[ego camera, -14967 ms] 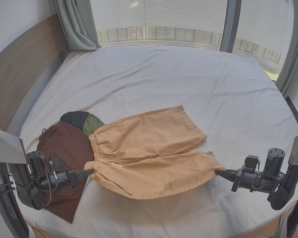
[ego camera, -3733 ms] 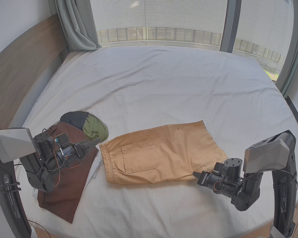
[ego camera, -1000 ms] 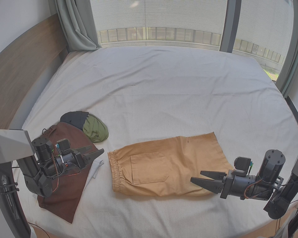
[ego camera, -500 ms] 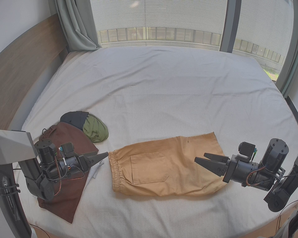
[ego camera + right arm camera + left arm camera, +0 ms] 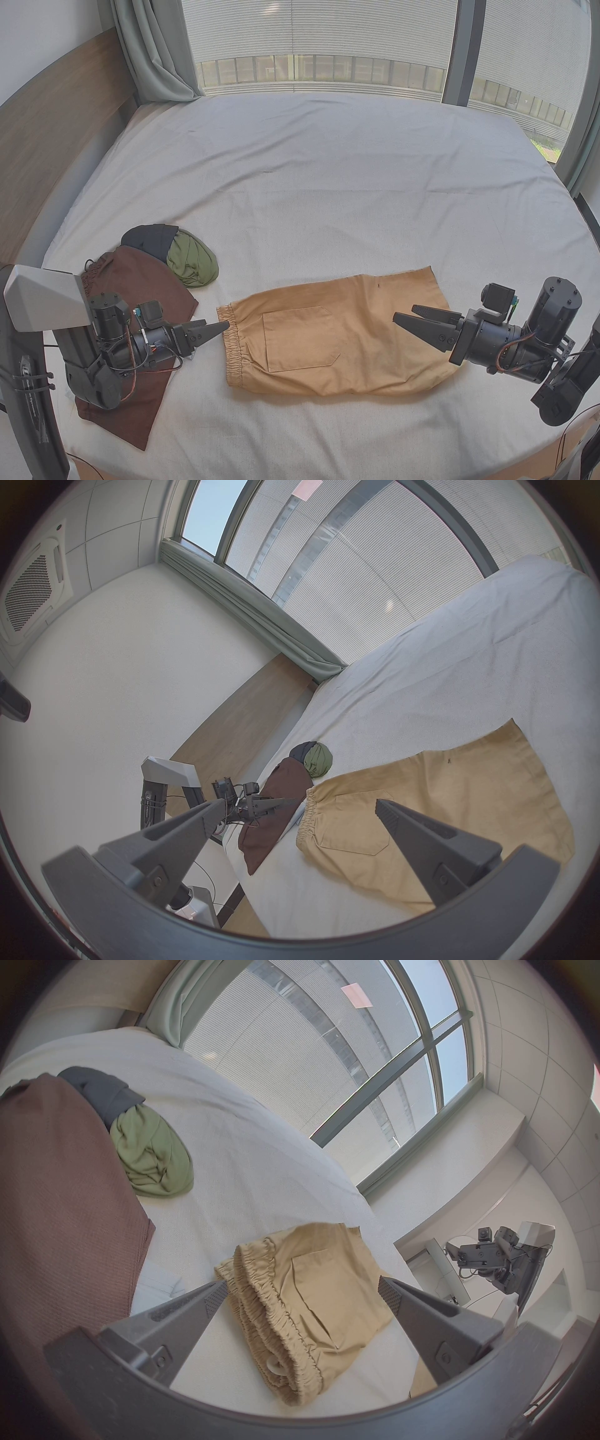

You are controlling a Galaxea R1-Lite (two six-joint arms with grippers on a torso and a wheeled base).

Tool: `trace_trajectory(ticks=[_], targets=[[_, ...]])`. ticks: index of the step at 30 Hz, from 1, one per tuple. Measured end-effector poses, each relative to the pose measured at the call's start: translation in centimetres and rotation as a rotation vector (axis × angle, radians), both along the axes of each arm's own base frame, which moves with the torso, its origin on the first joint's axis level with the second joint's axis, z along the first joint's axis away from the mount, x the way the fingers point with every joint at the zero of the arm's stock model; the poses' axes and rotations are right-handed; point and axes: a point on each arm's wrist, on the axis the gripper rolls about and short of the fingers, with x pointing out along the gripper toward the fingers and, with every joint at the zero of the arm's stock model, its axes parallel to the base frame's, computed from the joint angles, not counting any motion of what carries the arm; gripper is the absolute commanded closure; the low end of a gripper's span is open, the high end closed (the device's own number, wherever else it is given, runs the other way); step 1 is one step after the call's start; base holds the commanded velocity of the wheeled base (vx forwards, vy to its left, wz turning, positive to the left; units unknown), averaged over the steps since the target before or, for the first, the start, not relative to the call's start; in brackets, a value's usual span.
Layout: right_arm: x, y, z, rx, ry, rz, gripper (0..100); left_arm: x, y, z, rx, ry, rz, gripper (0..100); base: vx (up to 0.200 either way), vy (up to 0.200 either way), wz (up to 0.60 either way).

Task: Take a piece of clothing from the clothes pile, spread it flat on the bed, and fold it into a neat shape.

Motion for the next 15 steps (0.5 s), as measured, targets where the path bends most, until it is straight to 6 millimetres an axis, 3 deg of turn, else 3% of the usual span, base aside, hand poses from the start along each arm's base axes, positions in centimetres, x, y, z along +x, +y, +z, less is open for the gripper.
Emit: trace_trajectory(ticks=[15], targets=[[0.1, -0.1, -0.3, -0.005, 0.01, -0.005, 0, 0.8, -1.0, -3.4, 0.023, 0.079, 0.03, 0, 0.0, 0.0, 0.0]])
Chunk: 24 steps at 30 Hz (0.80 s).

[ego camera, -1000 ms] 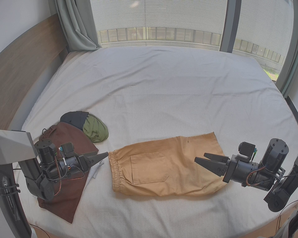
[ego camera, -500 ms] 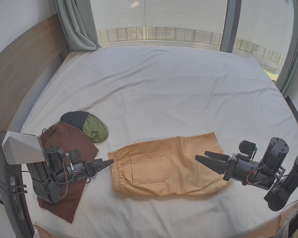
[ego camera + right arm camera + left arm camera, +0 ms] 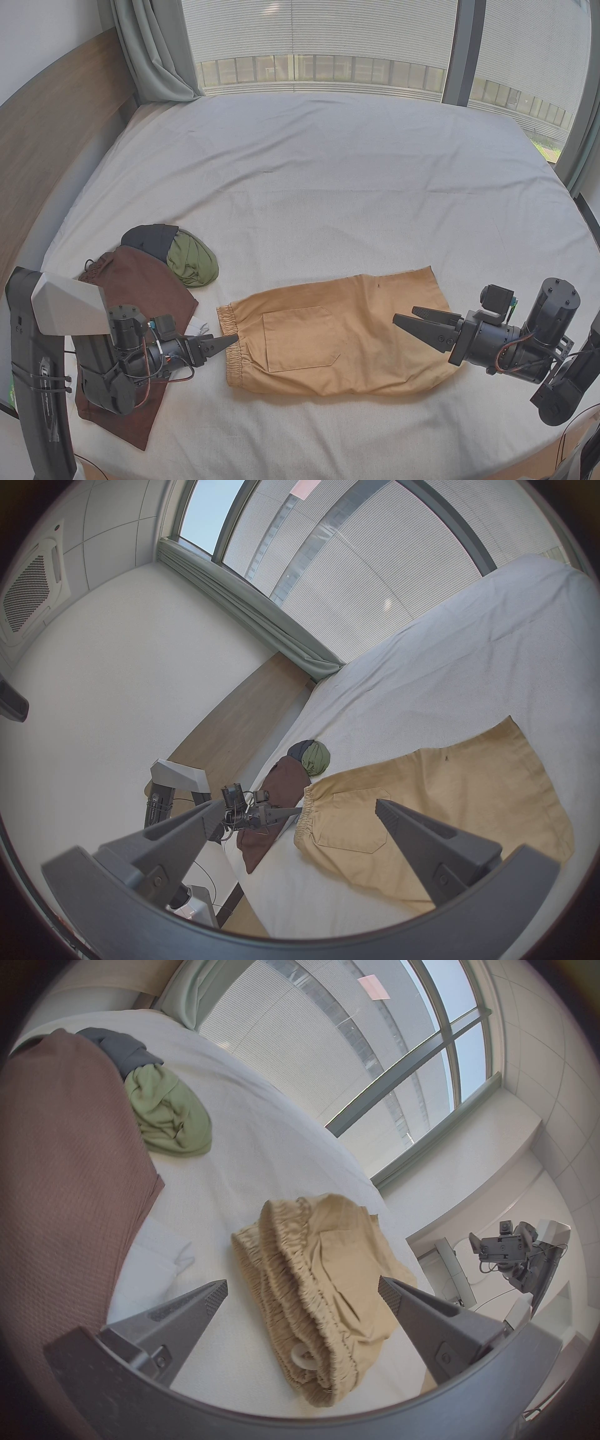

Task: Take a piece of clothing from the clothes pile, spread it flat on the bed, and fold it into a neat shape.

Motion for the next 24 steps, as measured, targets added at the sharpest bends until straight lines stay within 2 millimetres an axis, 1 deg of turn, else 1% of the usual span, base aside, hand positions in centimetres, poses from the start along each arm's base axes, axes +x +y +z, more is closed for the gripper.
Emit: trace_trajectory(ticks=[7, 11, 19, 24], targets=[[0.0, 0.0, -0.2, -0.003, 0.007, 0.0, 0, 0.3, -1.1, -1.7, 0.013, 0.034, 0.008, 0, 0.0, 0.0, 0.0], [0.1, 0.0, -0.3, -0.005, 0.011, -0.001, 0, 0.5, -1.9, -2.2, -0.007, 0.061, 0.001, 0, 0.0, 0.0, 0.0], [0.2, -0.2, -0.4, -0.007, 0.016, -0.01, 0, 1.6, -3.1, -2.0, -0.102, 0.109, 0.017, 0, 0.0, 0.0, 0.0], [0.2, -0.3, -0.4, -0.008, 0.017, -0.013, 0, 1.7, -3.5, -2.0, -0.106, 0.105, 0.01, 0, 0.0, 0.0, 0.0]])
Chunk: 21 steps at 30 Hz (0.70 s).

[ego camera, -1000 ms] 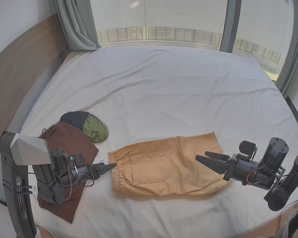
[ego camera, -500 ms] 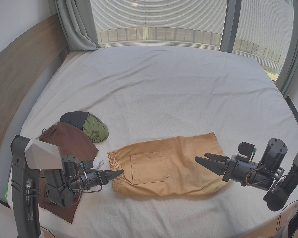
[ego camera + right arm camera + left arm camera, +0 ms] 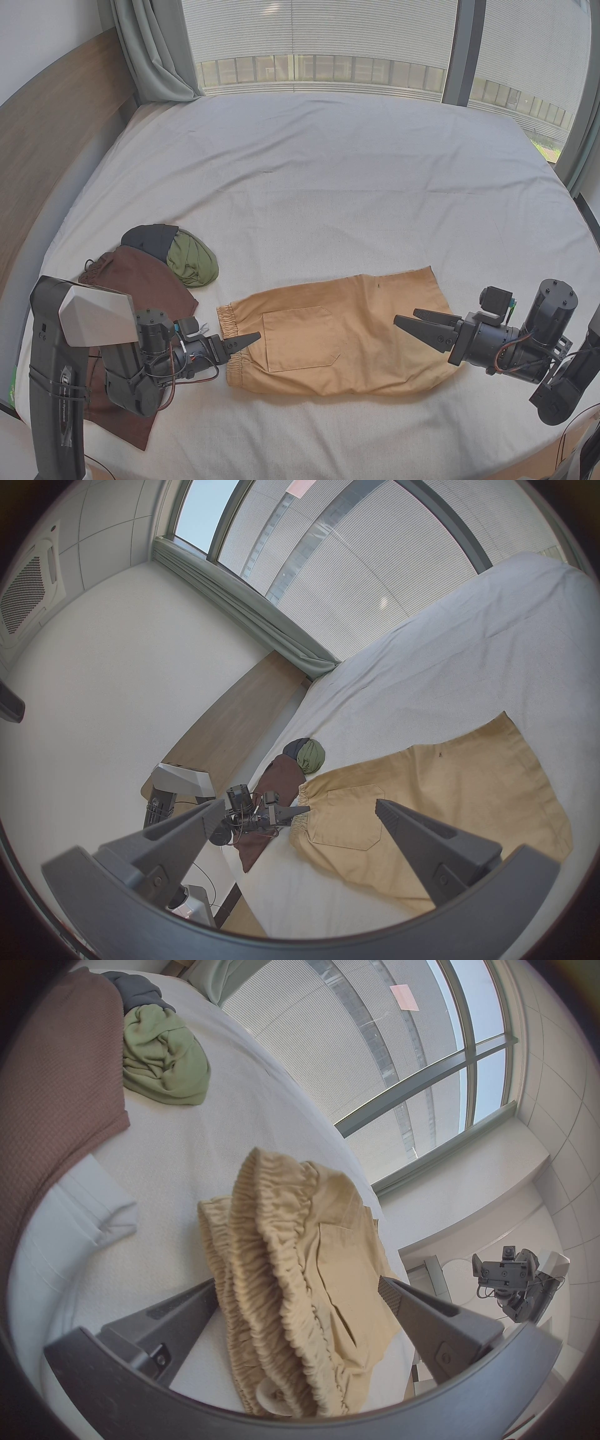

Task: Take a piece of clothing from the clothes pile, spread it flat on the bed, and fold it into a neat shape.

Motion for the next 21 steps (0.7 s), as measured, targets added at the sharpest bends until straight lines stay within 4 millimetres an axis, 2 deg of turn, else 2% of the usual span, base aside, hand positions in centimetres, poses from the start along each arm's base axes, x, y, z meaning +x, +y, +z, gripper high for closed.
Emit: trace_trajectory(ticks=[21], targets=[[-0.1, 0.1, -0.1, -0.002, 0.006, 0.004, 0, -0.9, -1.5, -0.5, 0.026, 0.023, 0.012, 0, 0.0, 0.0, 0.0]])
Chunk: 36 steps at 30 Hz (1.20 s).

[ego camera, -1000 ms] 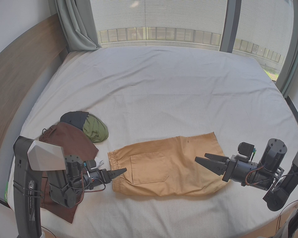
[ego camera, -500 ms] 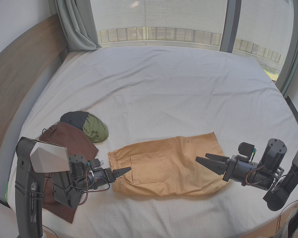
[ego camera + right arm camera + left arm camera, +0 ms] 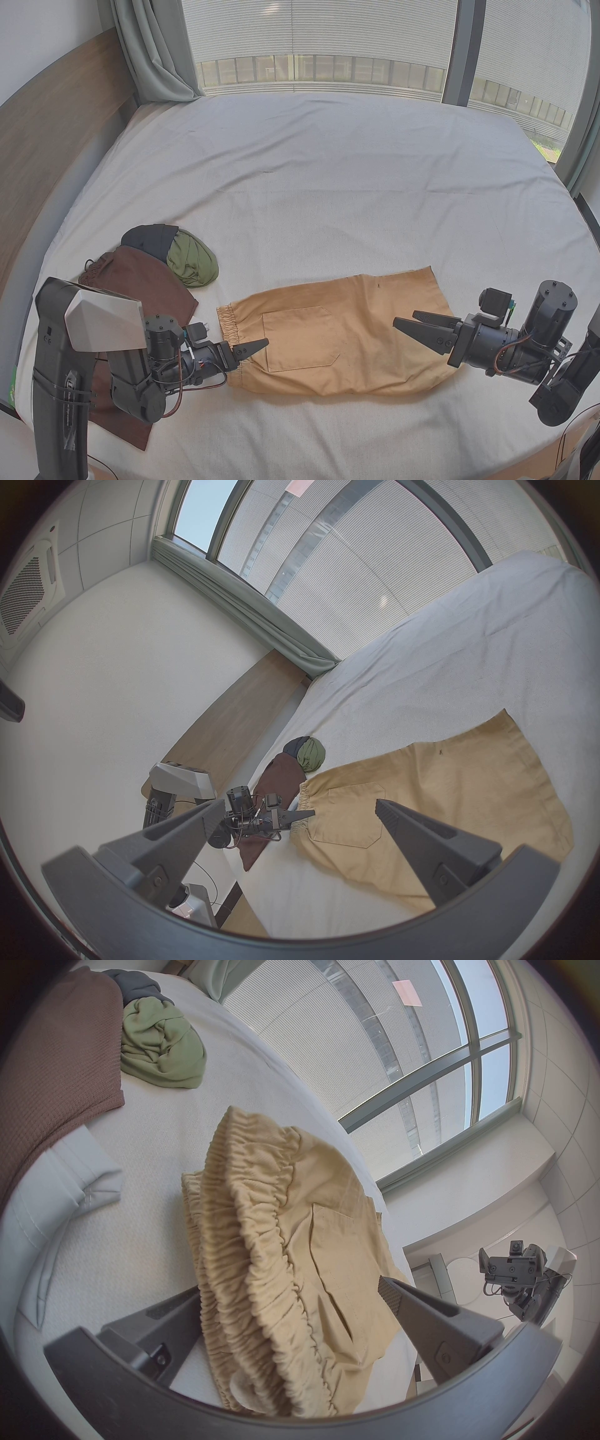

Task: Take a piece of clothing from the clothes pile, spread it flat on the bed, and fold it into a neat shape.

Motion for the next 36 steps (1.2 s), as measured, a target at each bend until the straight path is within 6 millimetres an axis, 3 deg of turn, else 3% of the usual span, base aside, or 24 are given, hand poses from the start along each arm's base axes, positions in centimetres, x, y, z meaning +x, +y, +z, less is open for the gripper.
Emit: trace_trajectory(ticks=[4, 5, 22, 36], targets=[[0.0, 0.0, -0.1, -0.002, 0.004, 0.0, 0, 0.0, 0.0, -0.1, 0.0, 0.001, -0.001, 0, 0.0, 0.0, 0.0], [0.0, 0.0, -0.1, -0.004, 0.003, 0.0, 0, 0.0, 0.0, -0.1, 0.0, 0.002, -0.001, 100, 0.0, 0.0, 0.0], [0.2, 0.0, -0.4, -0.015, 0.005, -0.001, 0, -0.5, 0.7, 0.9, -0.021, 0.011, -0.024, 100, 0.0, 0.0, 0.0], [0.2, 0.0, -0.7, -0.02, 0.017, -0.003, 0, -0.8, 3.9, 3.5, -0.083, -0.003, -0.035, 100, 0.0, 0.0, 0.0]])
